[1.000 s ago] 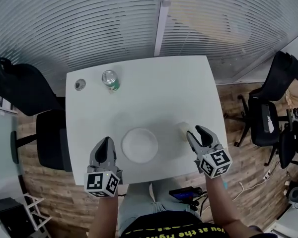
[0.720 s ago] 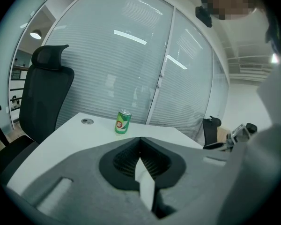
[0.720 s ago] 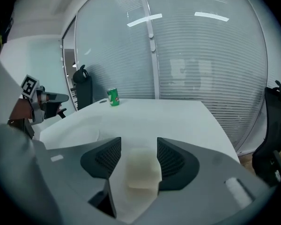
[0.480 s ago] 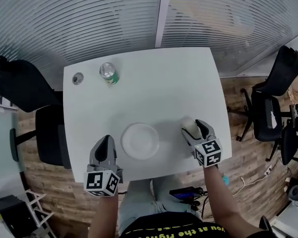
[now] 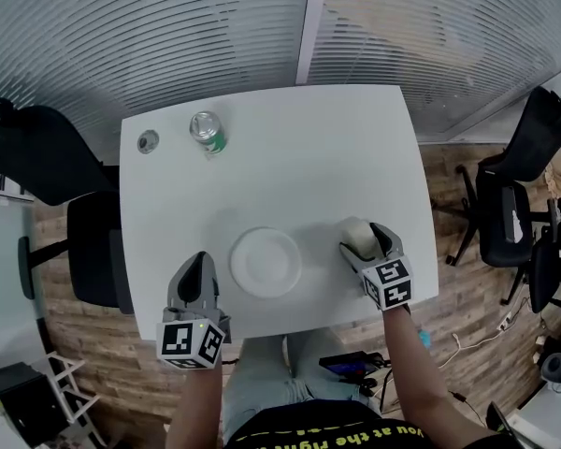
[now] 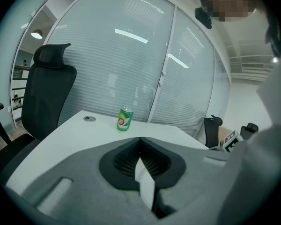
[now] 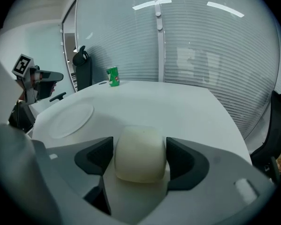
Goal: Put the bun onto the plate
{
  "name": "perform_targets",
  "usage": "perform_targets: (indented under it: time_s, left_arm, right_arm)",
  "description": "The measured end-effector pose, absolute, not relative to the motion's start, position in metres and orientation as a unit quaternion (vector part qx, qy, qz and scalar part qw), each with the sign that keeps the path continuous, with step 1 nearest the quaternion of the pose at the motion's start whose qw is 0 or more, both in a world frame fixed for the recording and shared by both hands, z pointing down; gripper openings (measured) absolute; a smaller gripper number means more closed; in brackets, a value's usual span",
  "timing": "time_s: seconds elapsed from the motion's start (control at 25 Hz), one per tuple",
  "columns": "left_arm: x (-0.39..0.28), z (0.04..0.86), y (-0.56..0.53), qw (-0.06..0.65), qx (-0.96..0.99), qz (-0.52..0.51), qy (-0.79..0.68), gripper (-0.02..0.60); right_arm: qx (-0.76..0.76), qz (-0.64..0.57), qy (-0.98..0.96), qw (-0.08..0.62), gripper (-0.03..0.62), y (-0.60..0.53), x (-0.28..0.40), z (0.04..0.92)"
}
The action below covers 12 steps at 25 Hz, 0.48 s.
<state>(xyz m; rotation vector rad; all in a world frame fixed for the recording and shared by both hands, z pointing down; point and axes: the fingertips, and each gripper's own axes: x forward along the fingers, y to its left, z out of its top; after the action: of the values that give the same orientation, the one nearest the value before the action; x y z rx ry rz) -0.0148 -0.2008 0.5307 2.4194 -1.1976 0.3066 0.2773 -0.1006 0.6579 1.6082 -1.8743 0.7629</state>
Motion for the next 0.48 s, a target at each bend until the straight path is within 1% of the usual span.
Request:
perform_targets:
  time_s: [0.08, 0.16, 0.48]
  left_arm:
    - [-0.0162, 0.5314, -0.2001, 0.211, 0.869, 0.110, -0.433, 0.001]
    - [-0.0163, 0.5312, -0.1992, 0.211, 0.869, 0.109, -0.433, 0.000]
    - [-0.0240, 0.5263, -0.1984, 0.209, 0.867, 0.102, -0.442, 0.000]
  right_arm:
    - [0.599, 0.280, -0.698, 0.276, 0.358, -0.1008, 0.2769, 0.6577]
    - [0.597, 0.278, -0.699, 0.278, 0.330, -0.1006, 0.2759, 0.6574]
    - [0.597, 0.272, -0.698, 0.286, 0.328, -0.0990, 0.2739, 0.6557]
